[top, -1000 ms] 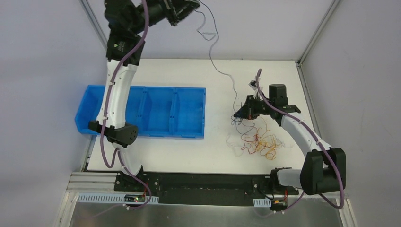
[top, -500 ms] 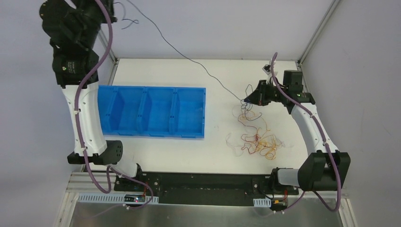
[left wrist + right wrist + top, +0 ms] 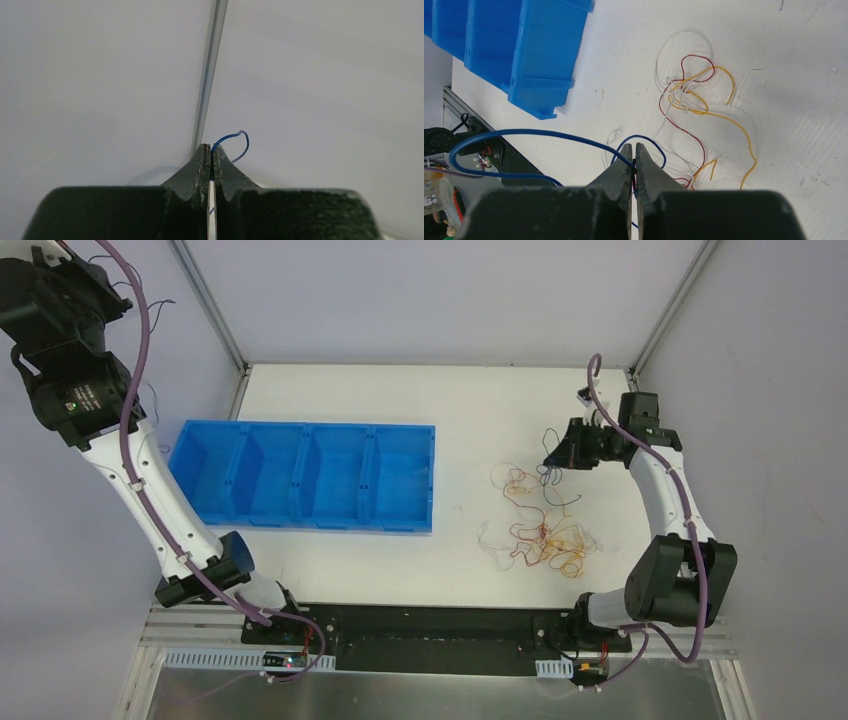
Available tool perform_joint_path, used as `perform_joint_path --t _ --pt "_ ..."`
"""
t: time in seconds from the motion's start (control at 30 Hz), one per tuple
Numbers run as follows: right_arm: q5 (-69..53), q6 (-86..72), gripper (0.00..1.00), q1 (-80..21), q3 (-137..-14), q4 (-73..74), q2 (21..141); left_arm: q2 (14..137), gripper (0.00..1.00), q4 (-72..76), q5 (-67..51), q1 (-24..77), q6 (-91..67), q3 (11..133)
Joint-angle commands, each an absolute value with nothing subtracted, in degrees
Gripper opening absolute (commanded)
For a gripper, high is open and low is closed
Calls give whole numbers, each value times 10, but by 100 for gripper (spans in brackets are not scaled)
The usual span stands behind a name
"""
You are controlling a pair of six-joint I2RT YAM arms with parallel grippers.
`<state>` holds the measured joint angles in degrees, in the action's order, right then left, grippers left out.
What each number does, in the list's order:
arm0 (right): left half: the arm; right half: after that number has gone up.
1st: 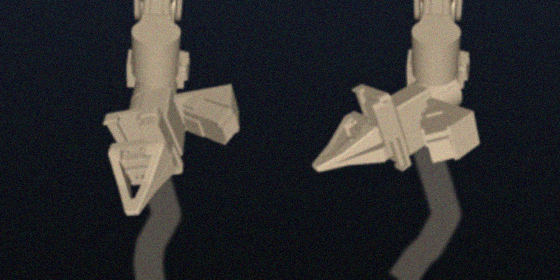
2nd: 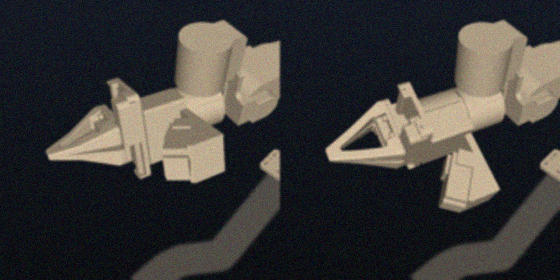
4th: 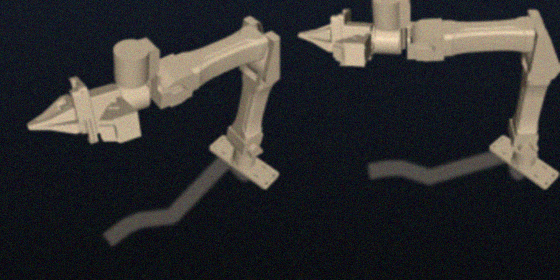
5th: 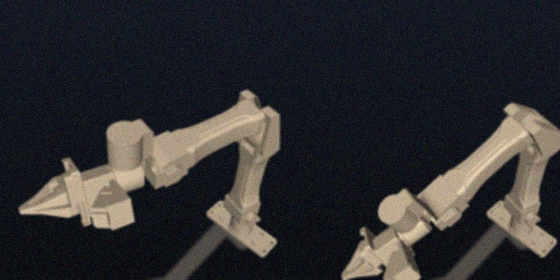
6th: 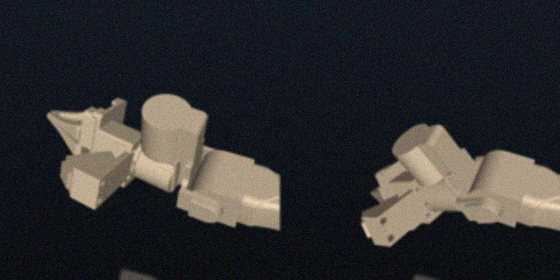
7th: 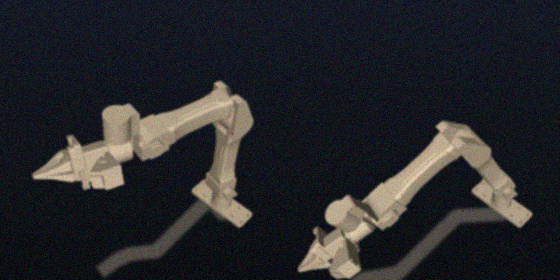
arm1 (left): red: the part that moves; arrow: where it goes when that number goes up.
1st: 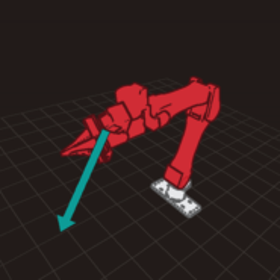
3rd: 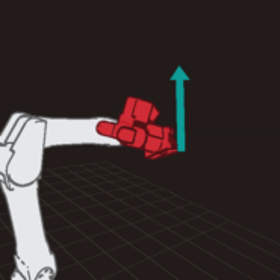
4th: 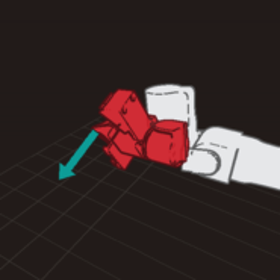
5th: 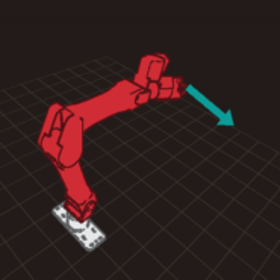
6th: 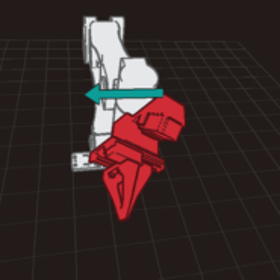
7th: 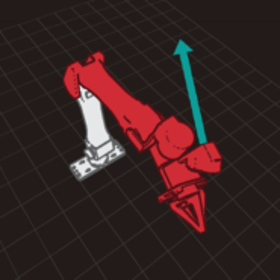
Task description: Untangle the cables
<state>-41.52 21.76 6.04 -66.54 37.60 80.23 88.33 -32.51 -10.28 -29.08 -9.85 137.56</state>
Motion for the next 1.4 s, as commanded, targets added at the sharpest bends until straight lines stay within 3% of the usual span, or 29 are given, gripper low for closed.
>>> perform_joint_path --t 0.0,0.3,0.53,0.7,0.97,1.37 --pt "-436 197 0 58 -712 368 782 847 0 -313 -141 -327 -102 1352" --pt "-451 156 0 51 -745 366 767 845 0 -313 -155 -405 -84 1306" --pt "-448 152 0 49 -763 378 764 842 0 -286 -236 -422 -136 1303" --pt "-448 157 0 48 -776 390 768 842 0 -276 -192 -422 -105 1291" --pt "-445 151 0 40 -776 393 769 845 0 -262 -156 -431 -55 1195" --pt "-448 152 0 32 -778 405 764 835 0 -206 -199 -433 -35 1060"
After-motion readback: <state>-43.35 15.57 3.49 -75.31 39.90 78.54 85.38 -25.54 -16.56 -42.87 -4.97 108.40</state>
